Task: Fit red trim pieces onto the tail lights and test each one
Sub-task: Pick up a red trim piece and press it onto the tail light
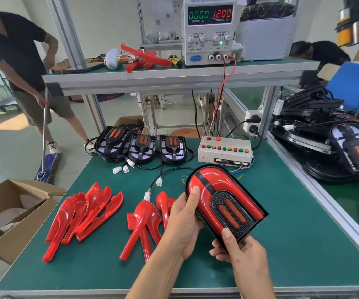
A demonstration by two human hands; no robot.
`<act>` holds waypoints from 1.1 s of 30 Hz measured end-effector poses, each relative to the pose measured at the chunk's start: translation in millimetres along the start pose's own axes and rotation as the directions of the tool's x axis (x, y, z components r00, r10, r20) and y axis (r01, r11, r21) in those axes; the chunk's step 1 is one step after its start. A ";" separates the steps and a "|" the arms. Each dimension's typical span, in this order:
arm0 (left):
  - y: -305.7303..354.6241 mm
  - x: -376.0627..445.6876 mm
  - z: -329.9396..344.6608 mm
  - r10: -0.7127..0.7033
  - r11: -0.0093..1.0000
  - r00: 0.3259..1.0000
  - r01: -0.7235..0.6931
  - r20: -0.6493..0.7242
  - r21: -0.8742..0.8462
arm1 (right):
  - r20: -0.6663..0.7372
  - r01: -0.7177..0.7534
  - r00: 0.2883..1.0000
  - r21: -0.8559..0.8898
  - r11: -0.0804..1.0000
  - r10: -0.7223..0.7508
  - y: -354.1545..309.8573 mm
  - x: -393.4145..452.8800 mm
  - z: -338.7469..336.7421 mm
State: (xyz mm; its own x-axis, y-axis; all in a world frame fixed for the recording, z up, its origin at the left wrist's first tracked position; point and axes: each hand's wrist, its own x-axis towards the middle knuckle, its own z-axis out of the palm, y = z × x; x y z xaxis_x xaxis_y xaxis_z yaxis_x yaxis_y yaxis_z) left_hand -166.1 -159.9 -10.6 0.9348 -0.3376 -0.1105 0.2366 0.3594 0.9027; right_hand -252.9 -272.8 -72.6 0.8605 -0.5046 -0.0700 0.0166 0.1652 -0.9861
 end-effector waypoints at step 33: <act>2.0 2.6 9.2 -0.124 0.981 0.990 0.112 -0.068 -0.161 | 0.005 0.023 1.000 -0.045 0.999 -0.023 8.9 3.7 1.2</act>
State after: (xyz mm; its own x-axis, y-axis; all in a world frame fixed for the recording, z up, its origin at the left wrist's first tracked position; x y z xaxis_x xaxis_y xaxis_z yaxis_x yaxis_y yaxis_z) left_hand -165.7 -168.1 -5.3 0.9139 -0.3200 -0.2497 0.3794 0.4548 0.8057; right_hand -248.9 -272.2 -81.5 0.8626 -0.5038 -0.0469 0.0131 0.1150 -0.9933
